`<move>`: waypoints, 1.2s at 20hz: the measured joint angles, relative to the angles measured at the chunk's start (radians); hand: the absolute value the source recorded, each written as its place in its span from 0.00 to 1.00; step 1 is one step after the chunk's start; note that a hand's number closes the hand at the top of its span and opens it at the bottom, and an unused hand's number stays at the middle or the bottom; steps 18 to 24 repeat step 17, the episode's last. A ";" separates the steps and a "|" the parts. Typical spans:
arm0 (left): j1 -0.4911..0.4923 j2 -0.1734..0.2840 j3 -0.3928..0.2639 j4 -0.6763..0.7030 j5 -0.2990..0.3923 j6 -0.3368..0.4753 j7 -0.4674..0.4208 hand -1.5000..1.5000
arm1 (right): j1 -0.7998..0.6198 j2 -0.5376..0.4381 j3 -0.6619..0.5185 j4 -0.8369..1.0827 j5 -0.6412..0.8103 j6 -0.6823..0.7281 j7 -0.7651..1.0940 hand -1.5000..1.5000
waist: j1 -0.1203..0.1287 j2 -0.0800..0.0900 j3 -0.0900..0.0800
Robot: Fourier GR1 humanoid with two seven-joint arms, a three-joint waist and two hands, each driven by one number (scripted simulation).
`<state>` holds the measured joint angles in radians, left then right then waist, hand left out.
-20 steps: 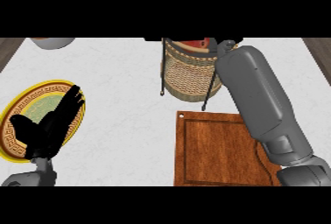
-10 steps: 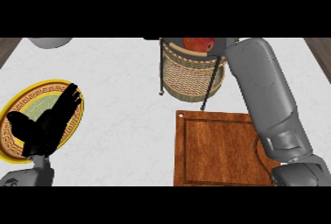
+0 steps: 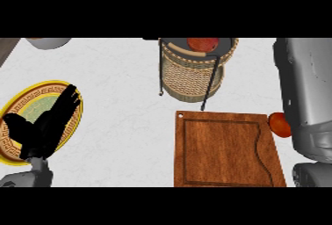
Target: Pick the pear from the cutting board and place it in the tiered basket
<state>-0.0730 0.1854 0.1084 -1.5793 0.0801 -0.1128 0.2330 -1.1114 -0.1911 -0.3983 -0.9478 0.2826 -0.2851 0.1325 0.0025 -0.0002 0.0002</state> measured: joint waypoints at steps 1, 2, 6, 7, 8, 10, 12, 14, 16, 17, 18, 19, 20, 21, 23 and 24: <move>-0.003 0.001 0.004 -0.003 0.005 -0.001 0.005 0.50 | 0.000 -0.017 -0.012 -0.009 -0.008 -0.007 0.009 0.00 | 0.000 0.000 0.000; -0.004 0.002 0.005 -0.003 0.002 0.002 0.006 0.50 | 0.009 -0.040 -0.030 -0.008 -0.021 -0.005 0.003 0.00 | 0.000 0.000 0.000; 0.002 -0.006 0.006 0.003 -0.003 0.007 -0.003 0.50 | 0.052 -0.144 -0.091 -0.016 -0.071 0.032 0.001 0.00 | -0.002 0.000 0.000; 0.003 -0.003 0.010 0.004 -0.001 0.005 -0.004 0.50 | 0.072 -0.174 -0.110 -0.021 -0.092 0.057 -0.003 0.00 | -0.004 0.000 0.000; 0.000 -0.003 0.012 0.010 -0.001 0.004 -0.008 0.50 | 0.086 -0.205 -0.129 -0.016 -0.111 0.079 -0.016 0.00 | -0.004 0.001 0.000; 0.005 -0.002 0.014 0.010 0.002 -0.002 -0.013 0.50 | 0.119 -0.258 -0.155 -0.027 -0.142 0.117 -0.020 0.00 | -0.004 0.000 0.000; -0.001 -0.006 0.008 0.013 -0.006 0.002 -0.011 0.50 | 0.138 -0.326 -0.186 -0.009 -0.176 0.171 -0.024 0.00 | -0.004 0.001 0.000; 0.004 -0.005 0.007 0.003 -0.004 -0.001 -0.003 0.50 | 0.164 -0.387 -0.217 0.004 -0.212 0.225 -0.038 0.00 | -0.003 0.001 0.000; 0.010 -0.007 0.005 -0.007 -0.003 -0.003 0.004 0.50 | 0.180 -0.440 -0.238 0.048 -0.238 0.268 -0.065 0.00 | 0.000 0.001 0.000; 0.004 -0.004 0.010 0.006 -0.002 -0.006 -0.002 0.50 | 0.189 -0.469 -0.247 0.071 -0.248 0.293 -0.081 0.00 | 0.001 0.002 0.000; 0.004 -0.004 0.010 0.006 -0.002 -0.006 -0.002 0.50 | 0.189 -0.469 -0.247 0.071 -0.248 0.293 -0.081 0.00 | 0.001 0.002 0.000; 0.004 -0.004 0.010 0.006 -0.002 -0.006 -0.002 0.50 | 0.189 -0.469 -0.247 0.071 -0.248 0.293 -0.081 0.00 | 0.001 0.002 0.000; 0.004 -0.004 0.010 0.006 -0.002 -0.006 -0.002 0.50 | 0.189 -0.469 -0.247 0.071 -0.248 0.293 -0.081 0.00 | 0.001 0.002 0.000; 0.004 -0.004 0.010 0.006 -0.002 -0.006 -0.002 0.50 | 0.189 -0.469 -0.247 0.071 -0.248 0.293 -0.081 0.00 | 0.001 0.002 0.000; 0.004 -0.004 0.010 0.006 -0.002 -0.006 -0.002 0.50 | 0.189 -0.469 -0.247 0.071 -0.248 0.293 -0.081 0.00 | 0.001 0.002 0.000; 0.004 -0.004 0.010 0.006 -0.002 -0.006 -0.002 0.50 | 0.189 -0.469 -0.247 0.071 -0.248 0.293 -0.081 0.00 | 0.001 0.002 0.000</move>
